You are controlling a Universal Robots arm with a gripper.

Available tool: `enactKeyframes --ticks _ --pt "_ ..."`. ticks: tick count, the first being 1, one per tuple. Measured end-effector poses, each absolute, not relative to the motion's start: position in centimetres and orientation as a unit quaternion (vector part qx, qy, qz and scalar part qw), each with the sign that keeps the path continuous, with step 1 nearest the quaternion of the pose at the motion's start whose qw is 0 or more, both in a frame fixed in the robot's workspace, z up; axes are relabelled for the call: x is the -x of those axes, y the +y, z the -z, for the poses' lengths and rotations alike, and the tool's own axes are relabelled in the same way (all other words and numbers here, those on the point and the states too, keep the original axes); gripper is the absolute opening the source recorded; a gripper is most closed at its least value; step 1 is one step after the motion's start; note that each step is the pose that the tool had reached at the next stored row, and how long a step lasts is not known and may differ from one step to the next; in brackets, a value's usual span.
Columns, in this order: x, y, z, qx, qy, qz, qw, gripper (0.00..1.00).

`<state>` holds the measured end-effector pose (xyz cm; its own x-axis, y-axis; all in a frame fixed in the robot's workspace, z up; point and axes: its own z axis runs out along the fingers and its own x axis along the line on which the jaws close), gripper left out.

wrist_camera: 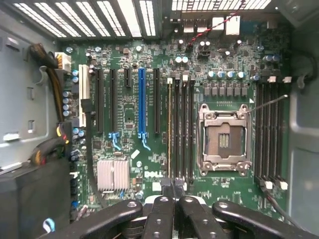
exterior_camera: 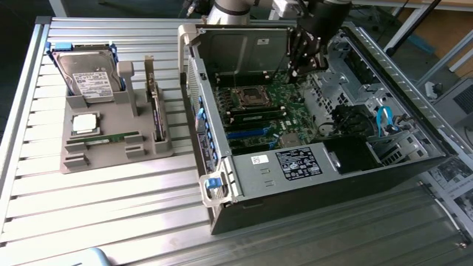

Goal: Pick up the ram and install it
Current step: 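Press down the ram until it locks into place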

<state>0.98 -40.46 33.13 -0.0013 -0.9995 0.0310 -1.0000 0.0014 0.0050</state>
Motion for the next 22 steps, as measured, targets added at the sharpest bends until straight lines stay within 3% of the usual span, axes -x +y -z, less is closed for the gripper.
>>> enactKeyframes --ticks 7,22 --pt "-1.3 -40.5 -35.1 -0.707 -0.707 -0.009 0.013 0.11" --pt "-1.4 -40.4 -35.1 -0.707 -0.708 -0.009 0.013 0.11"
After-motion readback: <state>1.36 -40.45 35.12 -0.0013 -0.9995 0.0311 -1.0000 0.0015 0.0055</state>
